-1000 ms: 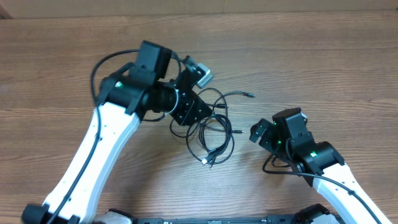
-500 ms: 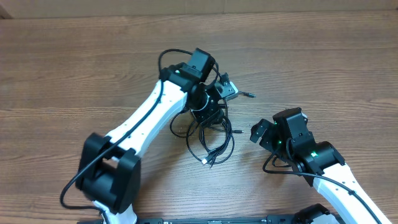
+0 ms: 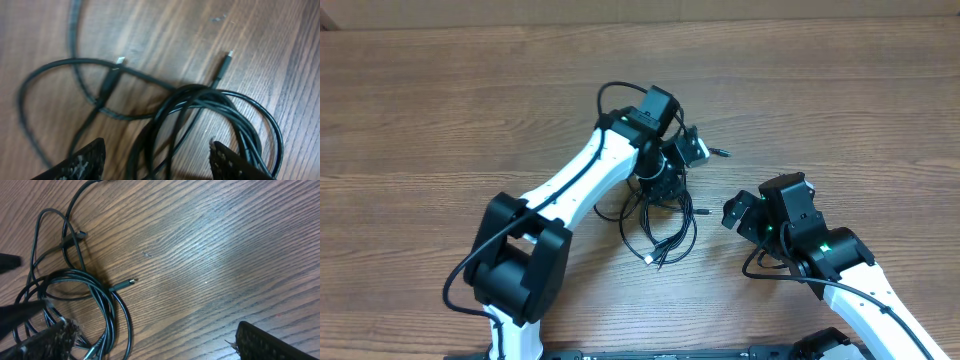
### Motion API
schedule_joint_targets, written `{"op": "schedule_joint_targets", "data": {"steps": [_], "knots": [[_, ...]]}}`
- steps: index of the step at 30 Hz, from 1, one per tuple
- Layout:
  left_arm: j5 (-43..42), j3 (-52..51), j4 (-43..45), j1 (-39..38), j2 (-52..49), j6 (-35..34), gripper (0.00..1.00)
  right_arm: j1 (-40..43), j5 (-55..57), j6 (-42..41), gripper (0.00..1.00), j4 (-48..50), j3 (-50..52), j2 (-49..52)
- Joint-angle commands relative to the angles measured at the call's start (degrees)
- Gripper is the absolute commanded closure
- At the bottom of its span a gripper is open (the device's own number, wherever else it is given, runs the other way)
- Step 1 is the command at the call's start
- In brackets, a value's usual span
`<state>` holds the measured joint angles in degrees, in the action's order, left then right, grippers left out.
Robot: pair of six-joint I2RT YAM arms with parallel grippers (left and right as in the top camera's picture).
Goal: Untangle cables
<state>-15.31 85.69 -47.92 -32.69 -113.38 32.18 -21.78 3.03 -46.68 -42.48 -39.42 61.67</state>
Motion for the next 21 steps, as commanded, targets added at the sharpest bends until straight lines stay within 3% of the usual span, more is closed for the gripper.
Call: {"op": "schedule_joint_targets", "data": {"steps": [1,21], "knots": [[0.33,0.79,0.22,-1.75,-1.75,3.32,0.34,0.28,0.74,0.28,0.00,0.39,-0.17,-0.02],[0.48,0.70,2.89,-2.27,-3.63,4.09,0.41,0.28,0.74,0.26,0.00,0.39,-0.17,-0.02]]}}
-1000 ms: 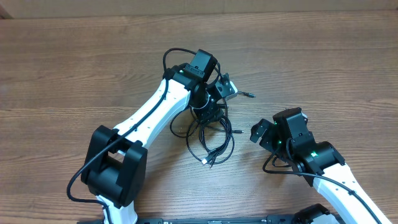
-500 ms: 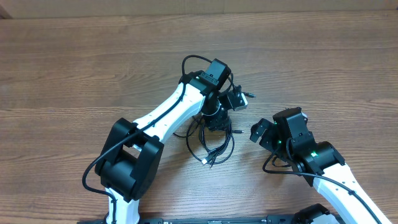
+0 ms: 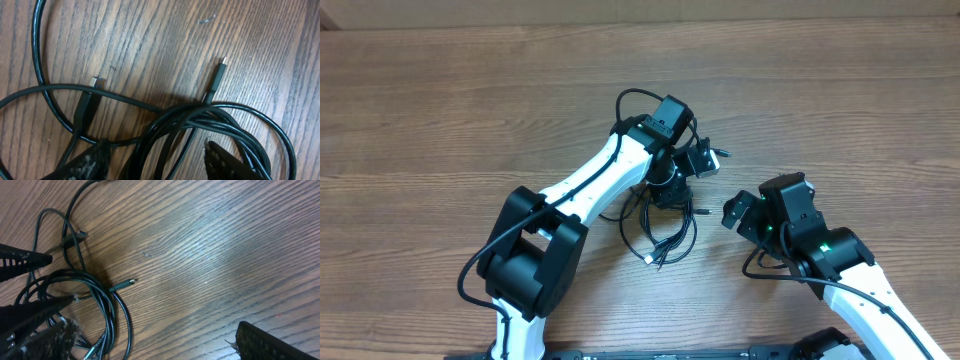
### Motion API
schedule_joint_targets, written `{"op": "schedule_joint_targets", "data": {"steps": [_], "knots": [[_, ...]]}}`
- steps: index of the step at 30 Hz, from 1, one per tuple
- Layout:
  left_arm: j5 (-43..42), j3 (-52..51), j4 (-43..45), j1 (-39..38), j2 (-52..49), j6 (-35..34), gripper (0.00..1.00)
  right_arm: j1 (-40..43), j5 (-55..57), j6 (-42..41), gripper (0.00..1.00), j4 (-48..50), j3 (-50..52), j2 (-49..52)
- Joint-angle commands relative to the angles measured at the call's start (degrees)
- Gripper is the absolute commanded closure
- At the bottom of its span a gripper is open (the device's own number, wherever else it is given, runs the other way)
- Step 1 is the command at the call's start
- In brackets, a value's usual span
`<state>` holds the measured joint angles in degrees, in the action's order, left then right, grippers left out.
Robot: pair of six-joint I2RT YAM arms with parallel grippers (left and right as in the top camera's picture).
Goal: Untangle cables
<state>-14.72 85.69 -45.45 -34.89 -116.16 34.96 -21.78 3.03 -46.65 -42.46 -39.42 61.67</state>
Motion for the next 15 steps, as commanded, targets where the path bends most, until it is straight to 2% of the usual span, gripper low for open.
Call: {"op": "schedule_joint_targets", "data": {"steps": [1,6,12,15], "knots": [[-0.13,0.70,0.48,-0.07,-0.85,1.29,0.41,0.28,0.74,0.24,0.00,0.39,-0.17,-0.02],[-0.74,0.70,0.46,-0.07,-0.85,1.25,0.52,0.28,0.74,0.26,0.00,0.50,-0.17,-0.02],[-1.66,0.70,0.48,-0.07,-0.85,1.27,0.51,0.28,0.74,0.24,0.00,0.61,-0.17,-0.02],[-1.64,0.70,0.48,-0.07,-0.87,1.27,0.46,0.28,0.74,0.24,0.00,0.61,-0.17,-0.02]]}}
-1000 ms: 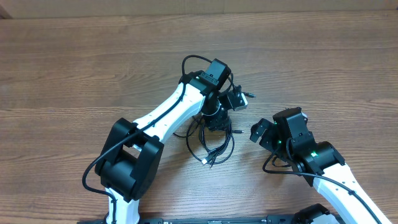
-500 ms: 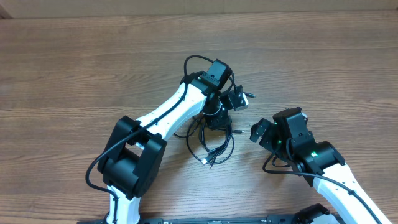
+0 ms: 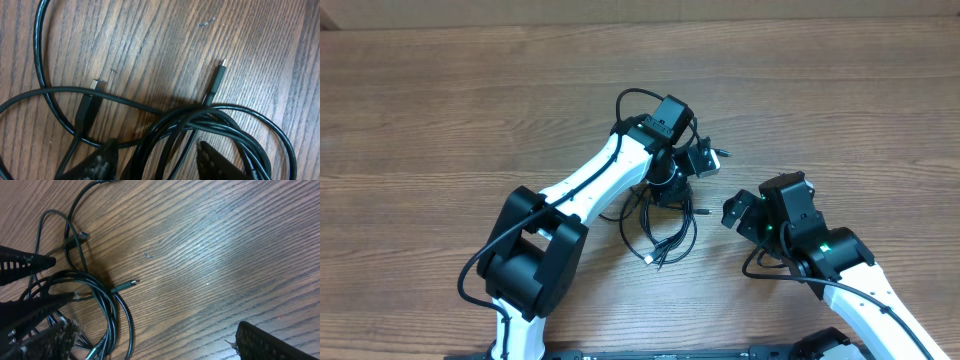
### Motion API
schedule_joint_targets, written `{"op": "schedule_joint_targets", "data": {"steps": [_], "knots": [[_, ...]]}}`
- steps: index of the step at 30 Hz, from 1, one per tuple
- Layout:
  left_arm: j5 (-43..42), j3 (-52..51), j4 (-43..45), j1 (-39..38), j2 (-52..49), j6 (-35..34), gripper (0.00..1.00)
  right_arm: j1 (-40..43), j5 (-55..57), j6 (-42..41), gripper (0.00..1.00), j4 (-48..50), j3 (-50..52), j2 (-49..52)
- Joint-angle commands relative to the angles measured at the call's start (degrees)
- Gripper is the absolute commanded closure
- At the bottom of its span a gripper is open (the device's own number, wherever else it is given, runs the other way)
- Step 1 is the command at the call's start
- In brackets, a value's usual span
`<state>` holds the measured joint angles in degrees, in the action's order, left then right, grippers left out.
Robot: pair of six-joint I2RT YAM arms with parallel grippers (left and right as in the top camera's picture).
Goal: Untangle cables
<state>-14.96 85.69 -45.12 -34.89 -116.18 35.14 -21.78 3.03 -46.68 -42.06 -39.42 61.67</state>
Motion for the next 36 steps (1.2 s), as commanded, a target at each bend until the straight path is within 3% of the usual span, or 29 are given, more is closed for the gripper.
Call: {"op": "schedule_joint_targets", "data": {"steps": [1,4,8,13,15,20,31,36], "knots": [[-1.40,0.70,0.15,-0.07,-1.01,1.07,0.44,0.28,0.74,0.26,0.00,0.28,-0.17,-0.02],[-1.38,0.70,0.11,-0.07,-1.73,1.07,0.43,0.28,0.74,0.26,0.00,0.39,-0.17,-0.02],[-1.44,0.70,0.15,-0.07,-3.17,0.61,0.55,0.28,0.74,0.26,0.00,0.39,-0.17,-0.02],[-1.60,0.70,0.24,-0.07,-3.54,0.02,0.55,0.28,0.74,0.26,0.00,0.39,-0.17,-0.02],[-1.60,0.70,0.42,-0.07,-3.54,0.02,0.63,0.28,0.74,0.26,0.00,0.39,-0.17,-0.02],[-1.57,0.70,0.39,0.00,-3.54,-0.96,0.95,0.28,0.74,0.28,0.00,0.39,-0.17,-0.02],[-1.57,3.28,-0.33,1.88,-1.20,-15.13,0.96,0.28,-4.24,3.87,0.00,1.57,-0.22,-0.04],[-1.64,6.43,-1.33,4.20,5.49,-20.46,0.96,0.28,-12.83,12.15,0.00,4.42,-1.22,-0.04]]}}
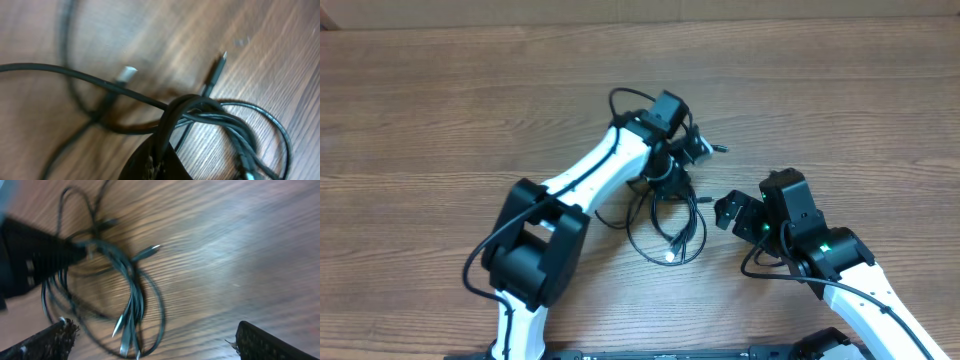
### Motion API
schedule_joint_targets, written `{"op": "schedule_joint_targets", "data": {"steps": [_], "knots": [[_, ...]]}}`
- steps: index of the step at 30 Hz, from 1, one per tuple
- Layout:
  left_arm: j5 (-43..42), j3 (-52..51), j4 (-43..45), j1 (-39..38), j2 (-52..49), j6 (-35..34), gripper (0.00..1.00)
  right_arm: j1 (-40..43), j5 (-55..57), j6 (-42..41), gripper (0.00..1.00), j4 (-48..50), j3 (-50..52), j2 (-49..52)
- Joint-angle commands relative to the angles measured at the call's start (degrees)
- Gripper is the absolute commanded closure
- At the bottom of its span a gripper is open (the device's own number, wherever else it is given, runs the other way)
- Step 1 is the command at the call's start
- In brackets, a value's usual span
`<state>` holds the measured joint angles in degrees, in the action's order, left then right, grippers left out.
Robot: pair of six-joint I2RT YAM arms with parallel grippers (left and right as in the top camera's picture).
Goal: Untangle cables
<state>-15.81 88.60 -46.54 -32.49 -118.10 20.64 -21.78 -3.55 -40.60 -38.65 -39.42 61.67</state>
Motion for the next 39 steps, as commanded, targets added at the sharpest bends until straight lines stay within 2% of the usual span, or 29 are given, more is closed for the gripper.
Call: {"op": "schedule_joint_targets", "data": {"steps": [1,8,12,20,23,28,32,39], "knots": [[-0.85,3.74,0.09,2.05,9.11,-6.32,0.96,0.28,-7.23,6.80,0.00,1.22,-1.60,-0.04],[-8.28,3.85,-0.11,2.03,24.72,-6.49,0.96,0.28,-15.65,10.95,0.00,6.84,-3.48,-0.04],[-8.17,3.85,-1.81,2.03,30.32,-6.47,0.96,0.28,-19.37,10.95,0.00,10.47,-3.48,-0.04],[-8.13,3.85,-8.61,2.05,34.93,-6.32,0.96,0.28,-28.52,11.15,0.00,18.69,-3.48,-0.04],[-11.02,3.85,-10.47,2.03,34.97,-6.54,0.96,0.28,-29.59,11.13,0.00,21.22,-3.48,-0.04],[-23.04,3.85,-11.65,2.03,34.97,-6.54,0.96,0.28,-29.29,11.91,0.00,22.36,-3.48,-0.04],[-31.61,3.85,-12.35,2.03,34.99,-6.54,0.96,0.28,-21.29,12.20,0.00,18.56,-3.48,-0.04],[-32.24,3.85,-12.17,2.12,36.70,-6.54,0.96,0.28,-7.37,10.67,0.00,4.96,-3.48,-0.04]]}}
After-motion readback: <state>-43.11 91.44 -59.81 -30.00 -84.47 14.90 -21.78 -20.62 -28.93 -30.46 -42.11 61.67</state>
